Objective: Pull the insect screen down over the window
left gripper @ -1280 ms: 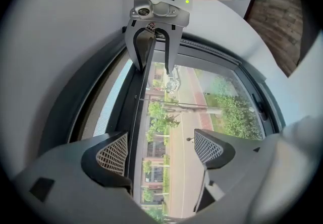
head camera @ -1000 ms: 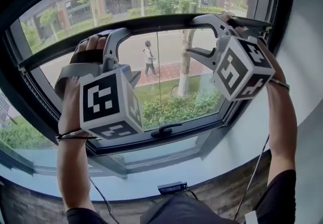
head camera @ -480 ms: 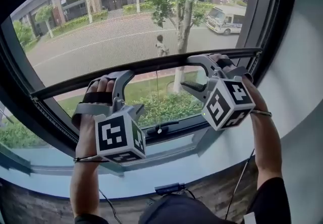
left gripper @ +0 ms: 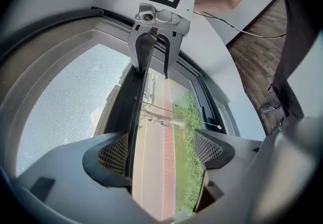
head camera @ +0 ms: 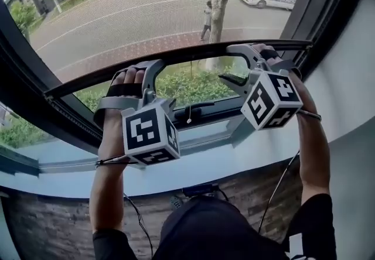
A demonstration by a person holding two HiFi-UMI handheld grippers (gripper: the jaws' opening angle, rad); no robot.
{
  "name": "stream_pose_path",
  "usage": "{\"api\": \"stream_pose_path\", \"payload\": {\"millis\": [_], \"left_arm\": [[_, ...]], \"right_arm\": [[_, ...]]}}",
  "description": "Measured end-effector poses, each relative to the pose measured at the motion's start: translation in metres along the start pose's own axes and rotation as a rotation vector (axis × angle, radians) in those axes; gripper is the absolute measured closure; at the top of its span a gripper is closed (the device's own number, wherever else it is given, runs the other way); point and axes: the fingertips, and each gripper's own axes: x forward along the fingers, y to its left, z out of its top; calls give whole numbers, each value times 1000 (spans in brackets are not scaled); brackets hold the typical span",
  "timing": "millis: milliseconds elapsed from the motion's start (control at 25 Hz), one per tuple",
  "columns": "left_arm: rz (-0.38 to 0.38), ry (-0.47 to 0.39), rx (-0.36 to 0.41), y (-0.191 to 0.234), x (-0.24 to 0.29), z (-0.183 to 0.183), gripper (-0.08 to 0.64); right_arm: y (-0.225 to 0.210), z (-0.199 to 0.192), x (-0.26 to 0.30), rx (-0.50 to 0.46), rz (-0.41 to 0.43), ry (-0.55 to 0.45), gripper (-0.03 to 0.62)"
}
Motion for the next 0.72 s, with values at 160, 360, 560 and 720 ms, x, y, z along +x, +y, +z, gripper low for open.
{"api": "stream_pose_path", "payload": {"millis": [160, 360, 560, 720], "left_arm": [[-41, 26, 2, -27, 6, -14, 133], [-68, 25, -36, -71, 16, -31, 137], [-131, 32, -63, -103, 29, -30, 137], [-196, 31, -86, -105, 33, -28, 140]], "right_arm": [[26, 2, 13, 16, 32, 8, 368], [72, 2, 33, 38, 66, 4, 368], [103, -12, 42, 42, 114, 18, 368], [104, -17, 44, 60, 175, 26, 368]]}}
